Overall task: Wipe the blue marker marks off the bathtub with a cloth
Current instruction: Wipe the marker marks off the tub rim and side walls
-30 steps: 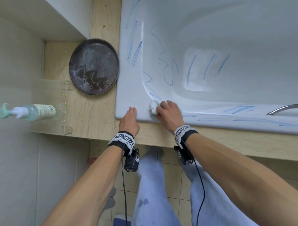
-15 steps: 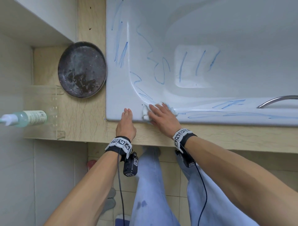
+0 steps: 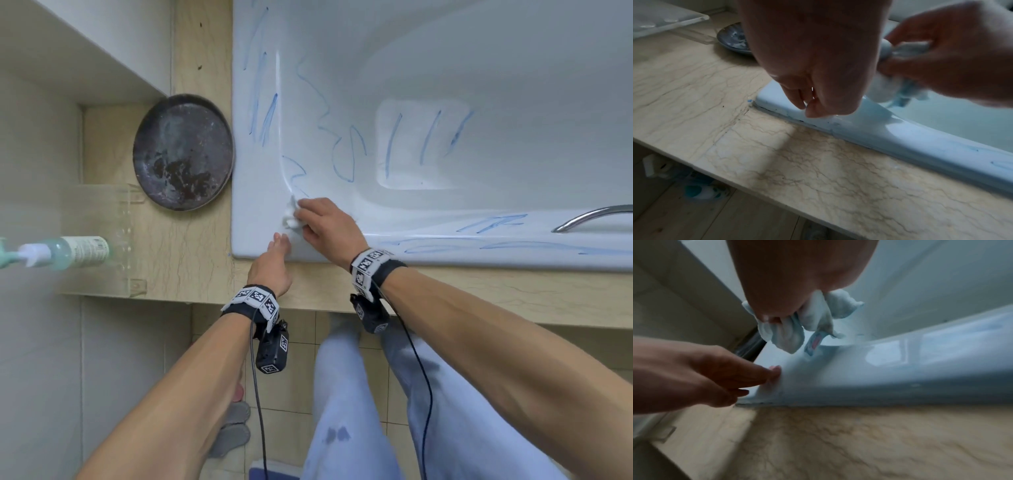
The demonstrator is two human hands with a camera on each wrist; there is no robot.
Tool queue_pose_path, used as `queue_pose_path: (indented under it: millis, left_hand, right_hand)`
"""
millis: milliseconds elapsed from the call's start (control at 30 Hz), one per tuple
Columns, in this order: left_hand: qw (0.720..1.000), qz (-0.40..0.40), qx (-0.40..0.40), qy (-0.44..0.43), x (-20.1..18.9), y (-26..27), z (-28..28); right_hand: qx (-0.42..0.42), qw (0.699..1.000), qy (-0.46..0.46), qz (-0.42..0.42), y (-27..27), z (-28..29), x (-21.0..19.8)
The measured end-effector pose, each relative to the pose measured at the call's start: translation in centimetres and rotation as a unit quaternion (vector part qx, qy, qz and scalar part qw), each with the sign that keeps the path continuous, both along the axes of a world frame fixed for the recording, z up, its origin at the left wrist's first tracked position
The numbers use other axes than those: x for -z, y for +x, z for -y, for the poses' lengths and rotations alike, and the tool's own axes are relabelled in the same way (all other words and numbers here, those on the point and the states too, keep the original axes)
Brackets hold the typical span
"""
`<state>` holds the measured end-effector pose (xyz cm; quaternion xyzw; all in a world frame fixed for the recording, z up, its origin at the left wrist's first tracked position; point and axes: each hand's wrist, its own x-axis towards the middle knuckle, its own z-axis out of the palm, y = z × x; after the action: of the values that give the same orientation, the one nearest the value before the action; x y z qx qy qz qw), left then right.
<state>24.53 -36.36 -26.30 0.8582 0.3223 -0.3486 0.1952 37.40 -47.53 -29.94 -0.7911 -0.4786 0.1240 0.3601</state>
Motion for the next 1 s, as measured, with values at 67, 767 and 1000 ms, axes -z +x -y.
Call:
queue_pose_path:
  millis: [67, 767, 1000]
  left_hand:
    - [1.000, 0.016, -0.010, 0.000, -0.1, -0.2, -0.4]
    - [0.995, 0.079, 0.037, 0.048, -0.5, 3.4, 2.2]
    - [0.992, 0.100, 0.069, 0.044, 0.8, 4.2, 8.8]
  right_hand:
    - [-0.042, 0.999, -0.025, -0.009, -0.8, -2.8, 0.7]
    - [-0.082, 0.994, -0.031, 0.065, -0.9, 7.0, 3.9]
    - [-0.054, 0.997, -0.041, 0.042, 2.8, 18.1, 3.6]
